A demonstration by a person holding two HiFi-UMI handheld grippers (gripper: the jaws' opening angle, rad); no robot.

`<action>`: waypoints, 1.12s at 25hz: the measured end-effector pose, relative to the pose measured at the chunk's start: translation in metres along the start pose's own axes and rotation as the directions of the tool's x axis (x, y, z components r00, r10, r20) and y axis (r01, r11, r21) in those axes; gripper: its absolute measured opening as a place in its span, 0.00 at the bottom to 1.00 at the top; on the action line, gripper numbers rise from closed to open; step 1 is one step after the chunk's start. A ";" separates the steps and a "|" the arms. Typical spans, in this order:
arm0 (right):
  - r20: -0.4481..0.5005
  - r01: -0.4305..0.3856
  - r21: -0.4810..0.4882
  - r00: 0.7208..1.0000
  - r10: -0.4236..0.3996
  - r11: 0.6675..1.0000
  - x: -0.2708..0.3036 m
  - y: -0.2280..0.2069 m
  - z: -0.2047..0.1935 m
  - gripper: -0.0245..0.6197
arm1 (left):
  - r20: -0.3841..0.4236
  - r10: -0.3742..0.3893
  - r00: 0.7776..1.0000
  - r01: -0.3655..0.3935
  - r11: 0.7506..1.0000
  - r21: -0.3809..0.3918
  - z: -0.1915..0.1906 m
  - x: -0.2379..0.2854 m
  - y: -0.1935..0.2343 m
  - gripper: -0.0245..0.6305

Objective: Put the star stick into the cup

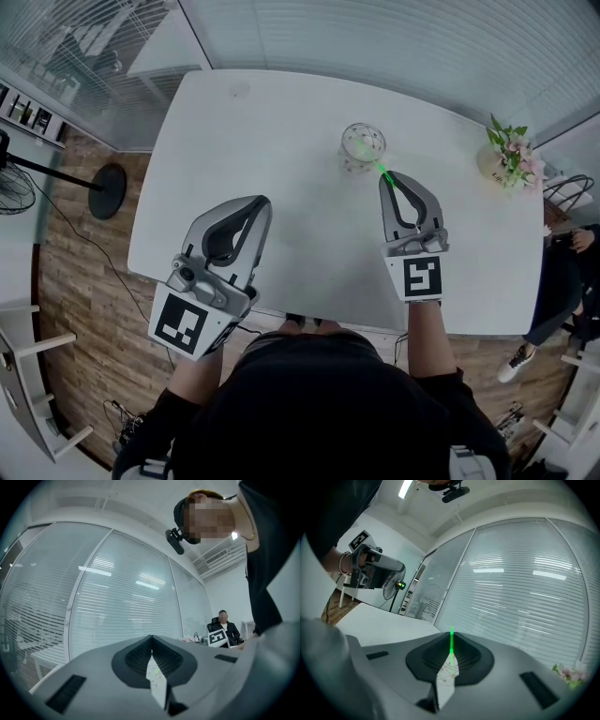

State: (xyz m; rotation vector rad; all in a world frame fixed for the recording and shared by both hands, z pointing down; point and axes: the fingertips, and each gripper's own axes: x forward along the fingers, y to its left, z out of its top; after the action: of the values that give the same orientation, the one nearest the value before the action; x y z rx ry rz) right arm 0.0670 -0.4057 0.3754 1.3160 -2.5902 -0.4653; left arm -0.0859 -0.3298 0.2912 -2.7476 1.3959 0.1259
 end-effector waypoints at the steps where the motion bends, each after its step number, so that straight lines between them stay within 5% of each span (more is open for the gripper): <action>1: 0.001 0.001 -0.002 1.000 -0.001 1.000 -0.001 0.001 0.000 0.08 | 0.000 -0.001 1.000 0.001 1.000 0.001 0.000 0.000 0.000 0.06; 28: -0.043 0.064 0.005 0.997 -0.064 0.998 -0.010 0.008 -0.019 0.08 | 0.004 -0.029 1.000 0.029 1.000 -0.001 0.003 -0.011 -0.004 0.06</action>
State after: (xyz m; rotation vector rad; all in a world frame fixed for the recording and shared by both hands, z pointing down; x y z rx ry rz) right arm 0.0730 -0.3964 0.3960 1.3991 -2.5232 -0.4351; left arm -0.0892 -0.3179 0.2897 -2.7657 1.3549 0.1306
